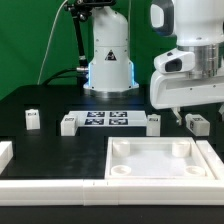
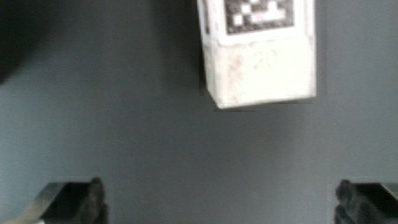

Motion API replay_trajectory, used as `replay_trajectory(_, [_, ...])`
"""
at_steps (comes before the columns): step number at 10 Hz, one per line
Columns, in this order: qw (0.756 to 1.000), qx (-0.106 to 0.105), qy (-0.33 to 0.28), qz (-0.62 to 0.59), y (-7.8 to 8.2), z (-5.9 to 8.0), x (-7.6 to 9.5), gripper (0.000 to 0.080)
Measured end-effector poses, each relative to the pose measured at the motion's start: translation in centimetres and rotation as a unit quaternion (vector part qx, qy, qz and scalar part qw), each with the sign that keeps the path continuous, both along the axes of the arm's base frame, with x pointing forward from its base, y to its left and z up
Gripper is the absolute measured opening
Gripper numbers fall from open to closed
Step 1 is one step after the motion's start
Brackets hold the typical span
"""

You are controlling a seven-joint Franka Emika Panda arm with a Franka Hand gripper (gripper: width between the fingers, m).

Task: Assemble one leg

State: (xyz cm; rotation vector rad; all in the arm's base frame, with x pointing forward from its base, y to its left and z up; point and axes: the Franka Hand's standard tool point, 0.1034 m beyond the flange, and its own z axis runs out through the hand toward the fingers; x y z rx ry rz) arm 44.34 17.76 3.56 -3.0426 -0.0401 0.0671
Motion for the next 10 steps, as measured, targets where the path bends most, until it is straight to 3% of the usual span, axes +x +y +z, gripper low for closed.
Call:
replay_trajectory(2, [1.000, -0.002, 0.010, 0.004, 0.2, -0.2, -0.5, 0.0649])
replay_trajectory(5, [0.989, -0.028, 0.146, 0.029, 0.3, -0.5, -2.5, 0.0649])
replay_trajectory(8, [0.974, -0.035, 0.217, 0.045, 0.8, -1.3, -2.9, 0.0649])
replay_trajectory(10, [0.948, -0.037, 0.308, 0.072, 0.7, -2.0, -3.5, 0.0649])
